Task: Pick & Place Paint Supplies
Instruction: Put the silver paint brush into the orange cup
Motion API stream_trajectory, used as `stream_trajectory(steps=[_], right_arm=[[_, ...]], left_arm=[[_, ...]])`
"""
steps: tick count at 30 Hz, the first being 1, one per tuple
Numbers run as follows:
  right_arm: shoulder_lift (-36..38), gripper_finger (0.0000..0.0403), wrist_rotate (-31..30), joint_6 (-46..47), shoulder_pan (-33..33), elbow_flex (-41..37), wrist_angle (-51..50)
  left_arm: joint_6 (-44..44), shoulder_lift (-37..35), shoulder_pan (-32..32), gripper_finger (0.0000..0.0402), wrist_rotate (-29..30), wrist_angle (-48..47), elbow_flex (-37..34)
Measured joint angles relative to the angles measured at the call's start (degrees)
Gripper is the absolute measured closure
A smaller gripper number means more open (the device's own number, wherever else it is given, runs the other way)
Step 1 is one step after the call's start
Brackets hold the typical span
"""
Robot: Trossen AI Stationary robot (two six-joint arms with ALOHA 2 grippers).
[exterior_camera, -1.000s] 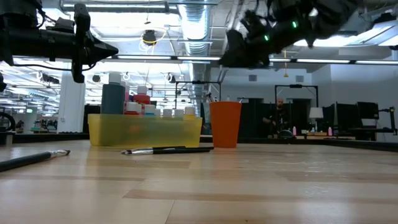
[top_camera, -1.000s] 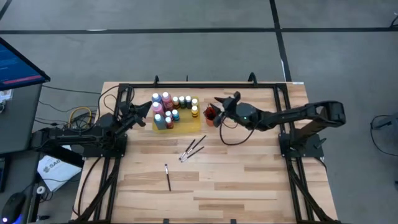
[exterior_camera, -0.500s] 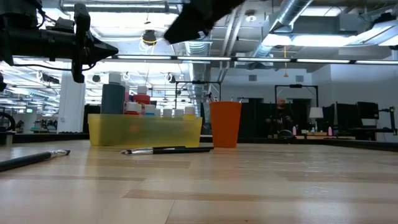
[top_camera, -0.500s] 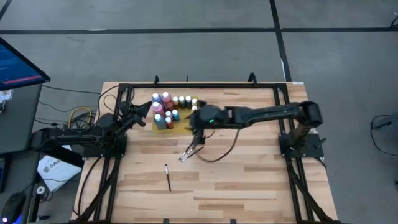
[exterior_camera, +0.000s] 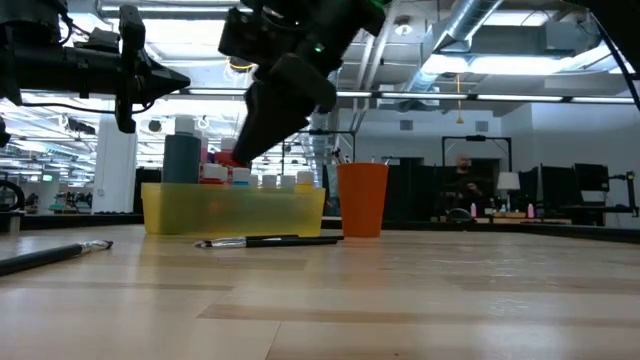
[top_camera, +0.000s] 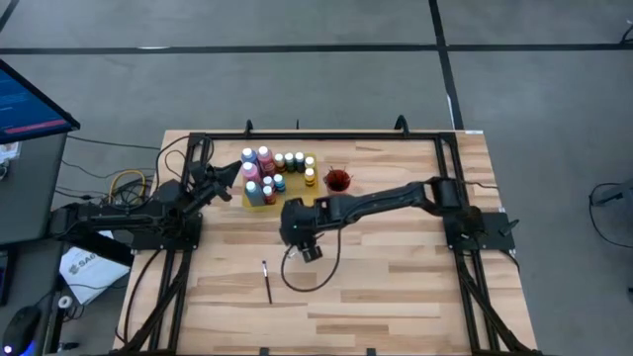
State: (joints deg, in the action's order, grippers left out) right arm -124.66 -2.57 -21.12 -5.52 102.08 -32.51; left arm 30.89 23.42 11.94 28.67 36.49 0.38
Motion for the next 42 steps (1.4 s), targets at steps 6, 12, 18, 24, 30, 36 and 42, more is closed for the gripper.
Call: stream_trajectory(steps=[6,12,18,24,30,36,42], right_arm=[[-3.5,0.0238,4.2,0.1,0.1,0.0,-1.0],[-5.3,0.0253,9.5,0.1,0.1,-0.1,-1.4],[-5.0,0.0253,10.1,0.0,-1.4,0.1,5.5],[-5.7,0.026,10.0,0.2,-1.9,0.1,9.0],[-8.4,0.0276,10.2,2.1,-2.0,0.3,10.8],[-8.8,0.0277,10.2,2.6,-1.9,-0.2,10.2],[-8.8,0.0281,10.2,2.8,-2.0,-0.4,9.9]], left_arm=[[0.0,0.0,0.0,0.04,0.0,0.0,0.0],[0.0,0.0,0.0,0.04,0.0,0.0,0.0],[0.0,0.0,0.0,0.04,0.0,0.0,0.0],[0.0,0.0,0.0,0.04,0.0,0.0,0.0],[0.0,0.0,0.0,0.04,0.0,0.0,0.0],[0.0,0.0,0.0,0.04,0.0,0.0,0.0],[0.0,0.0,0.0,0.04,0.0,0.0,0.0]])
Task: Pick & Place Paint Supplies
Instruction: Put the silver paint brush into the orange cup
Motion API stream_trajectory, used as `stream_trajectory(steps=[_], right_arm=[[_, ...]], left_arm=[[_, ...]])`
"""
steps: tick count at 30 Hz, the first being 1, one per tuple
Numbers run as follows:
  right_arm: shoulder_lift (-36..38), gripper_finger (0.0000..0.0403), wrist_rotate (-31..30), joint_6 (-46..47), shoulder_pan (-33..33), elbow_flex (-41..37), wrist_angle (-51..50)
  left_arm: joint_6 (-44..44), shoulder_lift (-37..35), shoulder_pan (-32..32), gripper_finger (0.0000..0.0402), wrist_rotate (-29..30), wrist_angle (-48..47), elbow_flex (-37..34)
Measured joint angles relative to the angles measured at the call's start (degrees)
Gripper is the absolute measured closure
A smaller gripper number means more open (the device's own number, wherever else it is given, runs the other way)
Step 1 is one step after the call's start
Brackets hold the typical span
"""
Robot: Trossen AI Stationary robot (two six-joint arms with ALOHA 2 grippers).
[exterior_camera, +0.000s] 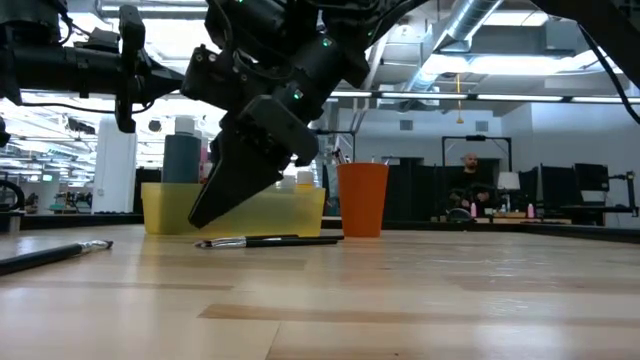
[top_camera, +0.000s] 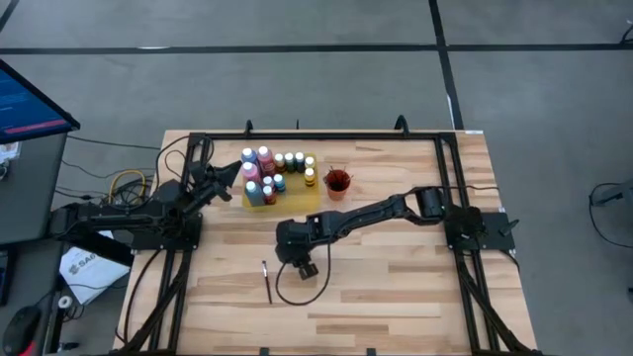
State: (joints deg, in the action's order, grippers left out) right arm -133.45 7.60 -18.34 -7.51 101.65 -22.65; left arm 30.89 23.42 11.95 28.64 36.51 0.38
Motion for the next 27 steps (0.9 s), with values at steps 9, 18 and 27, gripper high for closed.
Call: stream_trajectory(steps=[9,18,27], right_arm=[[0.0,0.0283,0.0,2.3,0.1,-1.3,2.5],[0.0,0.0283,-0.2,2.8,0.3,-4.4,4.0],[0.3,0.0285,-0.4,3.9,0.4,-6.0,5.7]], left_arm=[[0.0,0.0,0.0,0.04,0.0,0.0,0.0],[0.0,0.0,0.0,0.04,0.0,0.0,0.0],[0.0,0.0,0.0,0.04,0.0,0.0,0.0]])
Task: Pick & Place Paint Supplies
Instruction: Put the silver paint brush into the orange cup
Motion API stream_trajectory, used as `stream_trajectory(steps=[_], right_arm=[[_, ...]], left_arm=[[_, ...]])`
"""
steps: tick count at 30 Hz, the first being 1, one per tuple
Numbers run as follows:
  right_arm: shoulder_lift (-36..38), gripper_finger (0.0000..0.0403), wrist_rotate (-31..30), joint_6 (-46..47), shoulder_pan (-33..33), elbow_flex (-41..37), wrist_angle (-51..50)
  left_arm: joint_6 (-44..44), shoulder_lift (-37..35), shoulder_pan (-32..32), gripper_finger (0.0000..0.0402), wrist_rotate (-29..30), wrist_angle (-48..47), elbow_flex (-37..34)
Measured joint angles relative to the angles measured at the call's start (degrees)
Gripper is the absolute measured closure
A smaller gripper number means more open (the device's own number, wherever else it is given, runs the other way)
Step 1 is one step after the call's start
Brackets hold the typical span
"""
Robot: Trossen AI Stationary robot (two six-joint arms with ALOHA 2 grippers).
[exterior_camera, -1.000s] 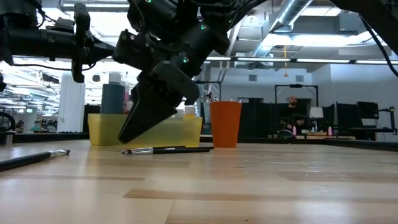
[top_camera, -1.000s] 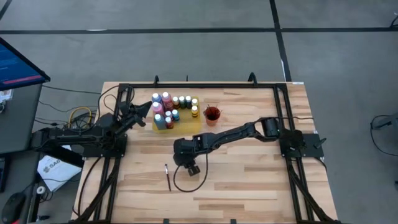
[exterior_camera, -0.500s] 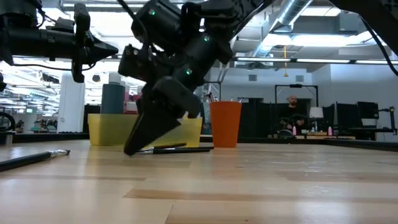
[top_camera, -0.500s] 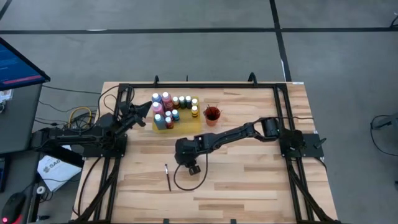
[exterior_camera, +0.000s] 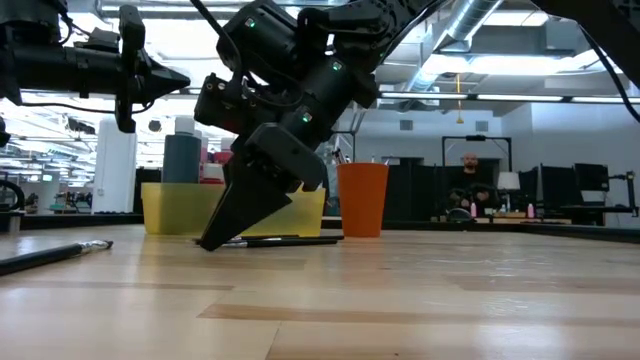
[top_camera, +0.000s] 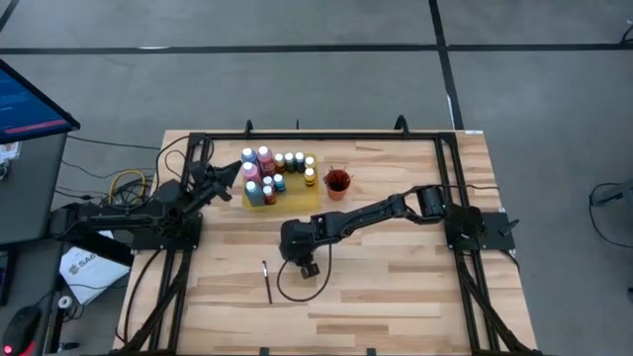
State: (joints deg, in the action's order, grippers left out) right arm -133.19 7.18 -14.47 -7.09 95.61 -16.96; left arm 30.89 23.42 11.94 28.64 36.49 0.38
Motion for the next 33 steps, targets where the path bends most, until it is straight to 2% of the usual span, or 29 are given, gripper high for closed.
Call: stream_trajectory(steps=[5,17,26,33], right_arm=[[0.0,0.0308,-1.0,0.2,0.0,-0.1,0.0],[0.0,0.0398,-1.4,3.8,0.0,-0.1,0.2],[0.7,0.0402,-1.5,11.5,0.0,-0.4,1.1],[6.4,0.0402,-2.3,16.3,0.0,-0.2,2.4]], left_arm=[[0.0,0.0,0.0,0.04,0.0,0.0,0.0],[0.0,0.0,0.0,0.04,0.0,0.0,0.0],[0.0,0.0,0.0,0.04,0.0,0.0,0.0],[0.0,0.0,0.0,0.04,0.0,0.0,0.0]])
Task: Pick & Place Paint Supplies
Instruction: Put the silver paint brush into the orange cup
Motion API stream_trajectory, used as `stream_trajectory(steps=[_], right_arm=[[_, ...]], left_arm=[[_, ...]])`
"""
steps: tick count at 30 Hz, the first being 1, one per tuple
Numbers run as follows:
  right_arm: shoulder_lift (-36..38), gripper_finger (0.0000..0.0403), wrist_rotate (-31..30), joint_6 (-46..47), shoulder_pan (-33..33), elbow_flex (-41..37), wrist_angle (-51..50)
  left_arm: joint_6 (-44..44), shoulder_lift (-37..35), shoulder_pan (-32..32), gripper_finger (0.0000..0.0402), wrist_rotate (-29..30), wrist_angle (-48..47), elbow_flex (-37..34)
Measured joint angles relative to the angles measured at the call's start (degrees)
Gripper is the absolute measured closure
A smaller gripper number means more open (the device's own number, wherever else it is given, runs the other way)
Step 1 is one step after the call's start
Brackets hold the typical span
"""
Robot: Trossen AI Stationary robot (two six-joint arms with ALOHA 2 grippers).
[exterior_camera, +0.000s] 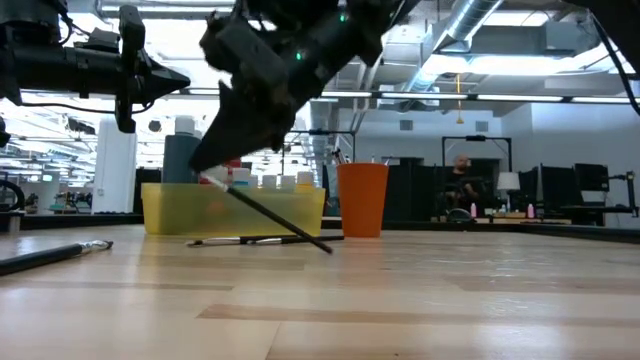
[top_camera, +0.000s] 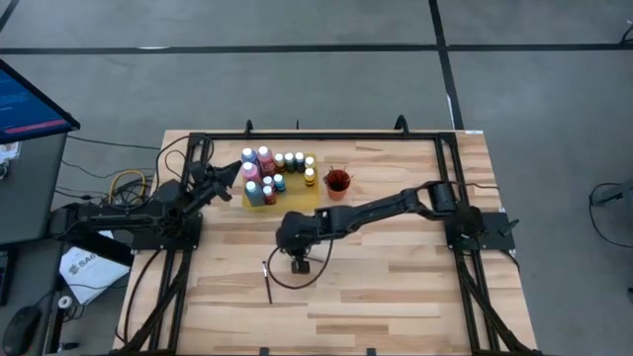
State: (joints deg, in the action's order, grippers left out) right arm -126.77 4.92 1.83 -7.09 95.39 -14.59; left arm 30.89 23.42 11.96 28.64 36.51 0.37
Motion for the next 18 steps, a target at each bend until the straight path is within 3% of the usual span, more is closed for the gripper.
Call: stream_trajectory(steps=[18], right_arm=[[12.8,0.0403,-11.1,0.7,3.4,0.0,-0.3]], left_arm=[[0.0,0.0,0.0,0.04,0.0,0.0,0.0]])
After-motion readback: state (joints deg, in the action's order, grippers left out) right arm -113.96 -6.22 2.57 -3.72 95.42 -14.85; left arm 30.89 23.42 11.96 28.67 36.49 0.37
